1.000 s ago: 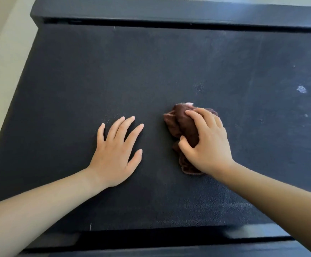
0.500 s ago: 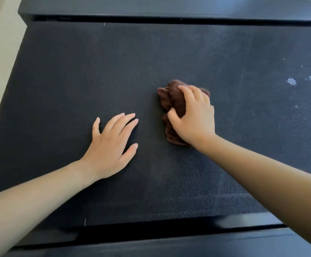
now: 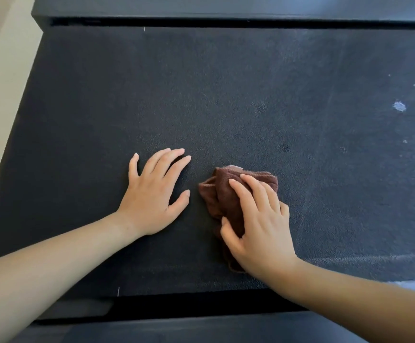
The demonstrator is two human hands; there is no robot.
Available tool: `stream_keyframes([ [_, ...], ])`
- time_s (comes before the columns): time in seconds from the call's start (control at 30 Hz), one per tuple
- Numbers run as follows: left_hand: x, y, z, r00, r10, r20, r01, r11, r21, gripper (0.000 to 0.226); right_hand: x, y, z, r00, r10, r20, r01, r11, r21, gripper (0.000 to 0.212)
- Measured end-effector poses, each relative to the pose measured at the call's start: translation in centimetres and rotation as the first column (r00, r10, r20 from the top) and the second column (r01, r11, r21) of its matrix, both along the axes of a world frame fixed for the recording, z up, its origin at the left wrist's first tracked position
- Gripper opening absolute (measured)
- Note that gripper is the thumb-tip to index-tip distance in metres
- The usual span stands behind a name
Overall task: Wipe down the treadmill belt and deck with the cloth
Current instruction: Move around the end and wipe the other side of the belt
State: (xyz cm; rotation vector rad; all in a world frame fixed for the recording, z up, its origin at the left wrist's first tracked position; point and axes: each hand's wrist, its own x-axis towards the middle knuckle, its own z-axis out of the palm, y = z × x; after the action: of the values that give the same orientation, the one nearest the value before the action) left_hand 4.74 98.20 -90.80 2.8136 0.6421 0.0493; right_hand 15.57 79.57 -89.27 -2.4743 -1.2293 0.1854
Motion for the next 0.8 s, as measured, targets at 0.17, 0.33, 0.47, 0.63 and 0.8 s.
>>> stream_keyframes([
  [0.17,0.2,-0.1,-0.1,1.0,-0.009,-0.011,0.009,1.0,-0.005,0.062,2.9,1.4,0.0,1.0,0.016,0.004,-0.016,1.0,0.025,0.058],
  [0.33,0.6,0.4,-0.2,0.999,-0.033,0.029,0.034,0.999,-0.032,0.06,8.6,5.7,-0.3,0.987,-0.16,-0.011,0.16,0.984,0.075,0.054],
  [0.47,4.2,2.7,0.1,0.979,-0.205,0.0,0.205,0.979,-0.018,0.061,10.8,7.9,-0.2,0.982,-0.187,-0.019,0.188,0.978,0.088,0.054],
  [0.63,10.4,6.6,0.0,0.967,-0.256,0.007,0.256,0.965,0.056,0.053,12.8,7.0,-0.5,0.993,-0.116,0.01,0.115,0.989,0.088,0.054],
  [0.8,11.7,7.3,-0.7,0.984,-0.167,0.057,0.166,0.986,0.029,0.051,15.5,9.1,-0.1,0.98,-0.199,-0.021,0.2,0.974,0.109,0.052],
])
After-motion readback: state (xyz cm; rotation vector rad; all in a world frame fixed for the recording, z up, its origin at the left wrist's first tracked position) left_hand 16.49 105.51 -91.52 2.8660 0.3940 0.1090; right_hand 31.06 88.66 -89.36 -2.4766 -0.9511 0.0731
